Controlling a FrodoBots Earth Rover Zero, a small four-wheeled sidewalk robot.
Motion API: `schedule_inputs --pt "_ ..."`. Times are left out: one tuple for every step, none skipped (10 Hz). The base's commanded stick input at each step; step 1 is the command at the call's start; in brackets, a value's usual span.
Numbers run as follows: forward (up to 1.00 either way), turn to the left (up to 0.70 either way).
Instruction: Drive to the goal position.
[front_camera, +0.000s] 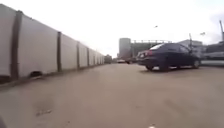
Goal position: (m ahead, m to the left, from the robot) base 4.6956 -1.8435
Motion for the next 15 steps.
schedule_inputs --pt "0.70 0.01" --pt "0.70 0.01" --pt "0.70 0.01" --pt "0.70 0.01" --pt "0.70 0.01" --pt "0.70 0.01" --pt "0.70 0.01" --pt "0.70 0.01" --pt "0.70 0.01" --pt "0.70 0.01" --pt "0.70 0.01" --pt "0.70 0.01" --pt "0.70 0.01" --pt "0.70 0.01" --pt "0.70 0.01"
